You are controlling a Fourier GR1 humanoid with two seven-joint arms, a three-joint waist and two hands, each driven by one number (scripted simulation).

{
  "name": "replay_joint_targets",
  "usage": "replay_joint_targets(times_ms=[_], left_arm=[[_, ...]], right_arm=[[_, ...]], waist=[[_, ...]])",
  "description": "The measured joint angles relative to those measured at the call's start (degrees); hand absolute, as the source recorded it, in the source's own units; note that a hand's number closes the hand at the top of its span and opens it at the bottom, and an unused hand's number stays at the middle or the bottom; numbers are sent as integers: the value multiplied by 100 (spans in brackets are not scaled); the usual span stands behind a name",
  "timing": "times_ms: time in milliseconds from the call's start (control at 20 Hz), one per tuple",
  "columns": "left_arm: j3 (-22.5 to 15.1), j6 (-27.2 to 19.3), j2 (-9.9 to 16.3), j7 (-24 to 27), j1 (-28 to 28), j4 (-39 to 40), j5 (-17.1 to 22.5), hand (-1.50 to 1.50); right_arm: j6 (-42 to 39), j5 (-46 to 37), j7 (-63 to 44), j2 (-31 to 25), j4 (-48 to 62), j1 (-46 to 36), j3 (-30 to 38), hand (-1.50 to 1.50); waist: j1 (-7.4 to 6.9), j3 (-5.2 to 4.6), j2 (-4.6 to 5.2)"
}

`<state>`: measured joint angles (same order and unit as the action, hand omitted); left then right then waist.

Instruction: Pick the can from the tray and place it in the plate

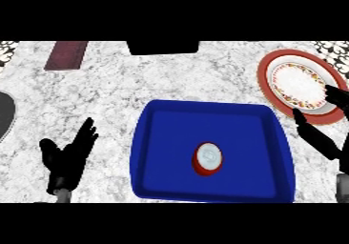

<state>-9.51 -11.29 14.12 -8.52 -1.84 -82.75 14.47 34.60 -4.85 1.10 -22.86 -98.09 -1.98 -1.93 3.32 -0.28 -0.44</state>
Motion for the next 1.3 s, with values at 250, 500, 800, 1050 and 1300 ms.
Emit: replay_joint_targets(times_ms=[250,500,800,1050,1300], left_arm=[[-94,100,-118,-55,76,99,-46,0],[-140,140,-141,-159,58,-4,-71,0],[-141,248,-96,-244,112,-7,-60,0],[-241,190,-206,-262,129,-46,-170,0],[-170,286,-211,-180,124,34,-178,0]], right_arm=[[534,-819,-264,255,-1513,1340,-485,-150],[47,-1548,-1248,-287,-2308,2108,-759,-150],[-1159,-2229,-2989,-1076,-3050,2245,-1154,-150],[-2086,-2794,-4726,-1174,-3482,1631,-1716,-150],[-2761,-3488,-5944,-603,-3215,553,-2532,-150]], waist=[[-138,21,5],[-220,17,15],[-324,5,42],[-403,6,49],[-423,20,44]])
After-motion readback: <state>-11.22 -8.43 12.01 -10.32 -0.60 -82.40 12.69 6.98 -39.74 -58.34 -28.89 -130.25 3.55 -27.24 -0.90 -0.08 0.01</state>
